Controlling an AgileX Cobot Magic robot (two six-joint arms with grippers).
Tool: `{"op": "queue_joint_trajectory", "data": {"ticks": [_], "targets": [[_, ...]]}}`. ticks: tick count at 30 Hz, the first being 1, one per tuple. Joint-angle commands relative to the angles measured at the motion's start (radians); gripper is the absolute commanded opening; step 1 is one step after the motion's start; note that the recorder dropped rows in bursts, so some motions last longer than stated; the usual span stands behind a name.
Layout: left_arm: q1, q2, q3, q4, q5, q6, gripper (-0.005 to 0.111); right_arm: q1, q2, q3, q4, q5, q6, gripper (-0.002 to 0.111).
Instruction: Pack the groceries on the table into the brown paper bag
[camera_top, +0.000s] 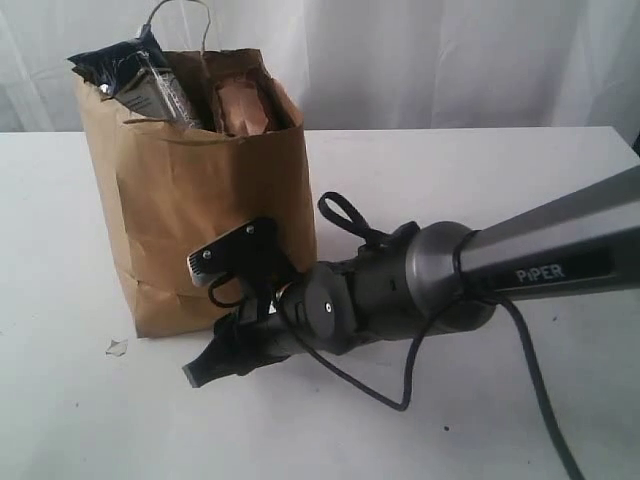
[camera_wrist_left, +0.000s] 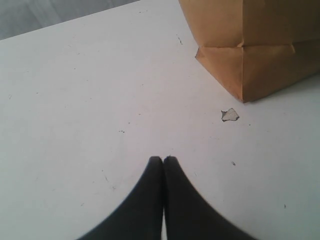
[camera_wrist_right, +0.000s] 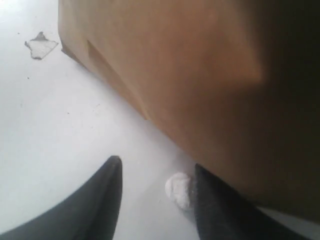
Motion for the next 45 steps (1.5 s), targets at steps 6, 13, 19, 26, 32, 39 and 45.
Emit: {"op": "queue_joint_trajectory", "data": {"ticks": [6, 13, 19, 26, 32, 39, 45], "targets": [[-0.005, -0.005, 0.004, -0.01, 0.003, 0.0, 0.0, -0.002, 0.036, -0.007, 0.002, 0.019, 0.006, 0.029], [-0.005, -0.005, 0.004, -0.01, 0.003, 0.0, 0.0, -0.002, 0.032, -0.007, 0.006, 0.117, 0.052, 0.014], [-0.005, -0.005, 0.004, -0.01, 0.003, 0.0, 0.0, -0.002, 0.002, -0.007, 0.007, 0.293, 0.115, 0.003], [-0.005, -0.005, 0.004, -0.01, 0.003, 0.0, 0.0, -0.002, -0.095, -0.007, 0.008, 0.458, 0.117, 0.003], [-0.005, -0.005, 0.004, -0.01, 0.003, 0.0, 0.0, -0.002, -0.2, -0.007, 0.01, 0.575, 0.121, 0.003], [-0.005, -0.005, 0.004, -0.01, 0.003, 0.0, 0.0, -0.002, -0.303, -0.007, 0.115, 0.741, 0.113, 0.003], [-0.005, -0.005, 0.004, -0.01, 0.003, 0.0, 0.0, -0.002, -0.4, -0.007, 0.203, 0.907, 0.108, 0.003]]}}
